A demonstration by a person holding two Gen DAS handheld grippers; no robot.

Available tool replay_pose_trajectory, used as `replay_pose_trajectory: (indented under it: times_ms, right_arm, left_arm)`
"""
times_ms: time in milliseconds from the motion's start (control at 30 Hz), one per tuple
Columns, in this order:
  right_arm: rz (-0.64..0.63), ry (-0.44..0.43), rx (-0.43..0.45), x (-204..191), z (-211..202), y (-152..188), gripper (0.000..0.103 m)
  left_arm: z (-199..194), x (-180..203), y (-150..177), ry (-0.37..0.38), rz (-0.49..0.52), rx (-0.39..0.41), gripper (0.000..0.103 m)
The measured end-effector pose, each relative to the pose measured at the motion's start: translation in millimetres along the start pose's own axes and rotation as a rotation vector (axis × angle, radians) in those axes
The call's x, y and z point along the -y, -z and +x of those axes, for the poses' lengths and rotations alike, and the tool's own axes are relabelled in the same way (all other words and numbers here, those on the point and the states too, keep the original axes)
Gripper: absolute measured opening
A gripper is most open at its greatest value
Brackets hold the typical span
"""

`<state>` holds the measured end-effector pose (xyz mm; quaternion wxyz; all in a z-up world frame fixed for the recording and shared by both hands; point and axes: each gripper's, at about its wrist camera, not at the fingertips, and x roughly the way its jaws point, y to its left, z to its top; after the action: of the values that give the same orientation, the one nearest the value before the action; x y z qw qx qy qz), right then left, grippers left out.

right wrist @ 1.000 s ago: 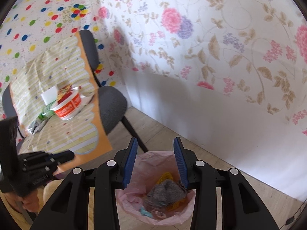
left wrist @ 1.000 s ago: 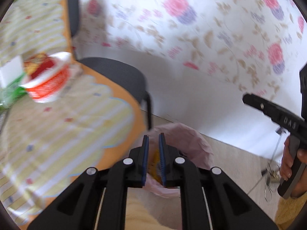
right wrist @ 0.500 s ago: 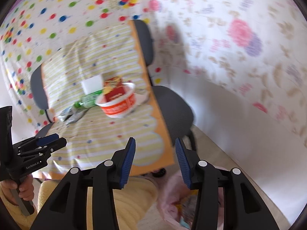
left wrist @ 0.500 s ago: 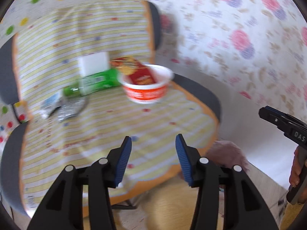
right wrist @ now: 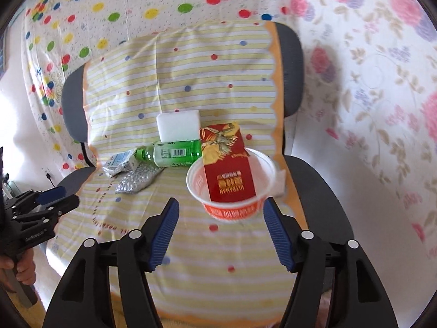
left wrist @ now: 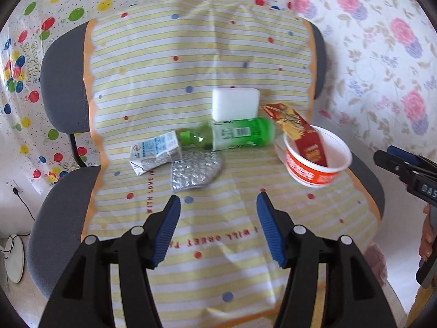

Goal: Collect trash
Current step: 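Move both empty grippers back over the chair seat, then grasp the red Ultraman box in the white bowl with the right gripper and lift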

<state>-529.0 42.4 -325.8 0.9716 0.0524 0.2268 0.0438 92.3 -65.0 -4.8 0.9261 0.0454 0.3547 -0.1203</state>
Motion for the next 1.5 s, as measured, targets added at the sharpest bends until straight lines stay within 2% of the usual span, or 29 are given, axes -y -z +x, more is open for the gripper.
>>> replay_pose_trajectory:
  times_ms: [133,267,333,667,800,900,967,1000,1033,1067,1133,1200,1267,1333,1433,1500]
  right_arm:
    - [-0.057,0.049,-0.070,-18.7,54.6,-22.0,0.072]
    - [-0.047,0.022,-0.179,-19.6,103.6,-37.7,0.072]
    - [-0.040,0.028,-0.206,-16.3,120.6,-42.6,0.072]
    - [-0.071,0.105,-0.284,-11.5,162.5,-38.1,0.073]
    - [-0.079,0.155,-0.272,-6.6,166.5,-40.1,0.073]
    - [-0.090,0.191,-0.227,-4.9,157.7,-42.3,0.064]
    - [-0.090,0.201,-0.193,-5.9,147.3,-43.1,0.042]
    - [-0.090,0.207,-0.181,-6.8,142.7,-43.6,0.034]
    - [-0.096,0.224,-0.162,-7.6,137.1,-44.4,0.019]
    - [-0.100,0.238,-0.142,-7.8,132.1,-45.3,0.011]
    - [-0.093,0.244,-0.098,-5.7,120.4,-49.0,0.006]
    - [-0.065,0.206,-0.085,-1.1,111.5,-52.3,0.002]
    - [0.049,0.064,-0.141,10.3,106.4,-53.0,0.001]
    - [0.085,0.007,-0.148,12.0,99.0,-50.1,0.001]
    - [0.210,-0.191,-0.184,15.3,86.4,-41.2,0.001]
    - [0.257,-0.275,-0.200,12.7,81.0,-35.2,0.001]
  left_arm:
    - [21.6,-11.2,-10.5,0.003,-0.011,-0.010,0.057]
    - [43.4,-16.1,-16.7,0.035,-0.018,-0.026,0.057]
    - [51.6,-16.8,-17.1,0.043,-0.021,-0.034,0.057]
    - [90.0,-23.6,-15.8,0.084,-0.042,-0.086,0.057]
    - [91.5,-22.2,-14.5,0.083,-0.038,-0.089,0.057]
    - [89.4,-21.3,-14.0,0.081,-0.034,-0.088,0.057]
    - [86.8,-20.3,-13.5,0.080,-0.032,-0.085,0.057]
    - [85.6,-19.6,-13.6,0.080,-0.030,-0.084,0.057]
    - [84.3,-18.6,-13.8,0.081,-0.029,-0.082,0.057]
    - [82.3,-17.2,-13.8,0.079,-0.024,-0.080,0.057]
    - [78.1,-15.4,-13.8,0.074,-0.019,-0.075,0.057]
    - [72.4,-13.9,-14.5,0.077,-0.018,-0.067,0.057]
    - [65.7,-13.0,-16.4,0.075,-0.020,-0.060,0.057]
    - [59.0,-12.0,-18.1,0.073,-0.021,-0.052,0.057]
    - [49.2,-10.4,-20.6,0.071,-0.023,-0.041,0.057]
    - [43.4,-9.0,-21.9,0.073,-0.024,-0.034,0.057]
